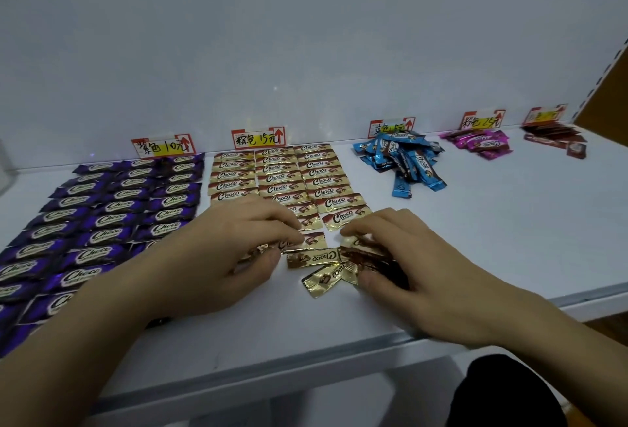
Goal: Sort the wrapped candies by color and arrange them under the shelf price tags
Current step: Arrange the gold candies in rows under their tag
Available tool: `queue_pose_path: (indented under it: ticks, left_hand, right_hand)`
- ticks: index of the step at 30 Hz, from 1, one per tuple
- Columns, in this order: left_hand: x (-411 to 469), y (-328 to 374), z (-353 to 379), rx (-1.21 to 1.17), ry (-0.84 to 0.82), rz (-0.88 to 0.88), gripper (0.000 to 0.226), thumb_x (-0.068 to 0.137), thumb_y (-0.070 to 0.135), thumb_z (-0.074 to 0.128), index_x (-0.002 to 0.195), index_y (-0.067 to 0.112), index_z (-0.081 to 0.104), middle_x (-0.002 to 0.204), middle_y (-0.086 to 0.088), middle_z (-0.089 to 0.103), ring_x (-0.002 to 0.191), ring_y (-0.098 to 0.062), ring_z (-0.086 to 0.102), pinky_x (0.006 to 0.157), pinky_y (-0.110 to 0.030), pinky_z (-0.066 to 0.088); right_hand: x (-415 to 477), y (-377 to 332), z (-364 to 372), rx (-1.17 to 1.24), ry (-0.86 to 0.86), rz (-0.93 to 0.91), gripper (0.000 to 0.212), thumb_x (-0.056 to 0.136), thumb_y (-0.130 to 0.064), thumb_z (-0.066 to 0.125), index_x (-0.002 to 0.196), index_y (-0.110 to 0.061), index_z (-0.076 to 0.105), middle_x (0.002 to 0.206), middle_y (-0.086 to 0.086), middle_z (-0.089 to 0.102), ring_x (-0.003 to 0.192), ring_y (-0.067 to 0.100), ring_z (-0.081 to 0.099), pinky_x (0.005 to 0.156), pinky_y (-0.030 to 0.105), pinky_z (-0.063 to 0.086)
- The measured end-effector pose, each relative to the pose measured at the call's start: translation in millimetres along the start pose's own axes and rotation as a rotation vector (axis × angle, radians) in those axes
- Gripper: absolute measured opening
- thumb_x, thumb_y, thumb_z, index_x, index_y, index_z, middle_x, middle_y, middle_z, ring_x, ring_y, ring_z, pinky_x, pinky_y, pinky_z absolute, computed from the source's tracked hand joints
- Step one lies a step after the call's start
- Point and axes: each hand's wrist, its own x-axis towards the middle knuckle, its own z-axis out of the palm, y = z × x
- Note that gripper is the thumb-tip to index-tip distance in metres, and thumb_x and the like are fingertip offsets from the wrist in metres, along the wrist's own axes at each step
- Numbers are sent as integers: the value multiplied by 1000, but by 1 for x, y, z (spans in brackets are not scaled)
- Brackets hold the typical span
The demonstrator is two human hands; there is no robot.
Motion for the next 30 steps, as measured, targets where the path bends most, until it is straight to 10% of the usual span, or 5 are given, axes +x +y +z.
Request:
queue_pose_path:
  ticks: [7,11,23,28,30]
  left_hand:
    - [17,30,3,115,107,77,44,97,48,51,128,20,66,118,8,68,108,-10,61,92,-32,53]
    - [41,55,10,254,-125,-35,44,97,58,46,134,35,56,120,14,59,111,-9,50,94,-33,48]
    - [42,65,29,217,-34,-74,21,94,23,51,109,24,66,98,5,61,83,-20,60,67,-41,55]
    - [60,69,18,-201,255,-536,25,88,17,62,103,34,70,88,15,68,80,-2,65,67,-20,54]
    - [76,68,15,-634,404,-730,28,87,7,64,104,27,72,89,9,72,77,-7,71,70,-33,61]
  right_hand:
    - [-3,13,-3,-63,-44,16,39,96,-56,51,133,-44,50,114,-25,46,112,4,41,91,25,40]
    - [-5,23,-10,-51,-79,-22,32,99,-44,55,131,-42,54,108,-26,48,107,1,44,86,16,38]
    - [-4,36,-18,279,306,316,19,96,-21,65,113,-30,71,96,-26,67,91,-6,61,71,6,43]
    - [6,30,-27,807,380,524,24,99,-28,62,121,-24,70,95,-10,76,74,-1,68,60,13,47]
    - [16,17,-29,1016,438,501,21,100,-22,60,117,-18,70,85,-7,77,68,0,67,59,15,48]
